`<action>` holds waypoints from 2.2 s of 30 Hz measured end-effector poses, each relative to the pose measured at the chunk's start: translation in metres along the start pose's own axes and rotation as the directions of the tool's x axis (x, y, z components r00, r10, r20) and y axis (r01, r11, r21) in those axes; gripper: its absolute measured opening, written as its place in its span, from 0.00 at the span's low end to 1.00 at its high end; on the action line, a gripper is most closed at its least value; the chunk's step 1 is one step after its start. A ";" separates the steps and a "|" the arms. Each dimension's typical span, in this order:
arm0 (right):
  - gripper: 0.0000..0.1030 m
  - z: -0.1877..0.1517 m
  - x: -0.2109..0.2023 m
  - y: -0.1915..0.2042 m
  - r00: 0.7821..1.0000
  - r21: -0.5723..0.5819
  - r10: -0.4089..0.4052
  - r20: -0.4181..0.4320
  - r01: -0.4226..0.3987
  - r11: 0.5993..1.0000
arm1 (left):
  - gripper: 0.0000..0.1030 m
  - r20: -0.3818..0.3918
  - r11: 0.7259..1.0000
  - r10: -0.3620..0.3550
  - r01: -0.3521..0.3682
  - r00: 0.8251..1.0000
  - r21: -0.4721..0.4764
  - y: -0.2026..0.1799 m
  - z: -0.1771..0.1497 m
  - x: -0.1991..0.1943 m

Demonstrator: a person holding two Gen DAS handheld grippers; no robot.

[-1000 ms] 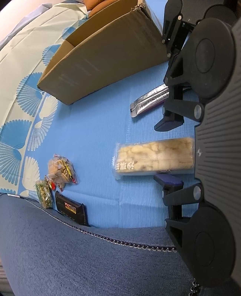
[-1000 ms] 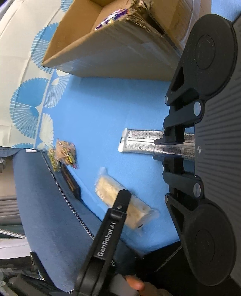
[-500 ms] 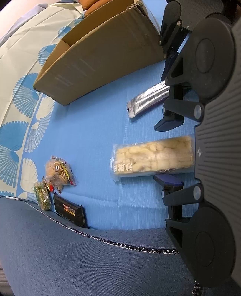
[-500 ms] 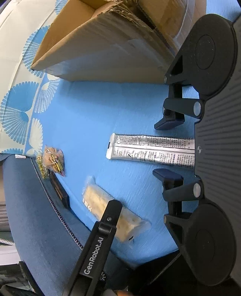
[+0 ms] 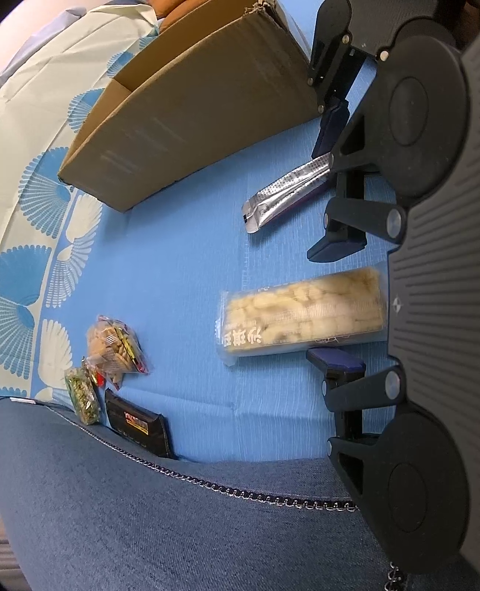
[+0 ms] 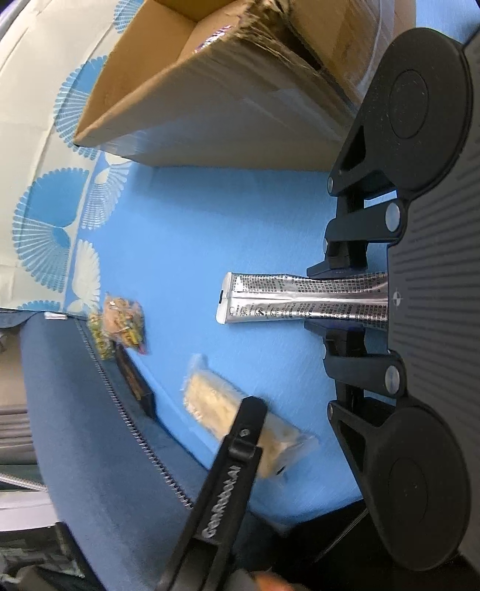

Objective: Organize snacks
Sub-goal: 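Close the left tool on the white bar while the right tool grips the silver packet, then carry both snacks over the box and open both tools to drop them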

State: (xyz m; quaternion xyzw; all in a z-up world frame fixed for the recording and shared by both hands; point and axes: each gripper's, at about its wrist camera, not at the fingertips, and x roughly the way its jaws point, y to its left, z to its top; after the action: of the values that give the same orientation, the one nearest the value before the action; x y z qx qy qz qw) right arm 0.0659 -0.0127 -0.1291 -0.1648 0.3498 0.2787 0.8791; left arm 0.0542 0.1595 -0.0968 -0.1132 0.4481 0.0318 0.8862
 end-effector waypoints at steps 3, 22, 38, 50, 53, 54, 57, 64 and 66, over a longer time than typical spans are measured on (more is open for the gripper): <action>0.23 -0.001 0.002 0.001 1.000 -0.007 -0.004 -0.007 0.004 1.000 | 0.53 -0.008 1.000 0.006 -0.006 1.000 0.008 -0.001 0.000 0.002; 0.23 0.000 0.003 0.001 1.000 -0.005 0.000 -0.009 0.000 1.000 | 0.43 -0.013 1.000 0.018 -0.017 1.000 0.022 -0.003 0.000 0.005; 0.23 0.001 0.000 0.001 1.000 -0.003 -0.002 0.003 0.002 1.000 | 0.40 -0.002 1.000 0.013 -0.013 1.000 0.018 -0.004 0.000 0.002; 0.22 0.005 -0.011 0.003 0.998 0.004 0.016 0.059 -0.016 1.000 | 0.39 0.043 1.000 -0.001 0.001 0.999 -0.002 -0.001 -0.002 -0.006; 0.22 0.007 -0.015 0.005 0.997 0.001 0.021 0.080 -0.021 1.000 | 0.39 0.076 1.000 -0.008 0.010 0.997 -0.022 0.002 -0.002 -0.012; 0.22 0.007 -0.017 0.004 0.996 -0.001 0.023 0.089 -0.023 1.000 | 0.39 0.089 1.000 -0.009 0.012 0.996 -0.029 0.003 -0.002 -0.014; 0.22 0.009 -0.021 0.004 0.993 -0.009 0.027 0.112 -0.026 1.000 | 0.39 0.120 0.999 -0.010 0.015 0.993 -0.046 0.005 -0.002 -0.019; 0.23 0.015 -0.033 0.002 0.985 -0.007 0.051 0.167 -0.050 0.999 | 0.39 0.202 0.996 -0.004 0.022 0.979 -0.089 0.011 -0.002 -0.032; 0.22 0.018 -0.036 0.001 0.981 -0.002 0.059 0.184 -0.060 0.998 | 0.38 0.225 0.994 -0.005 0.028 0.974 -0.102 0.014 -0.003 -0.037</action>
State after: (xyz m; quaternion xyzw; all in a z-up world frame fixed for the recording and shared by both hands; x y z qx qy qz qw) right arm 0.0533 -0.0167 -0.0909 -0.1260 0.2723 0.3183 0.8993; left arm 0.0278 0.1739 -0.0715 -0.1590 0.3418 0.0605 0.9242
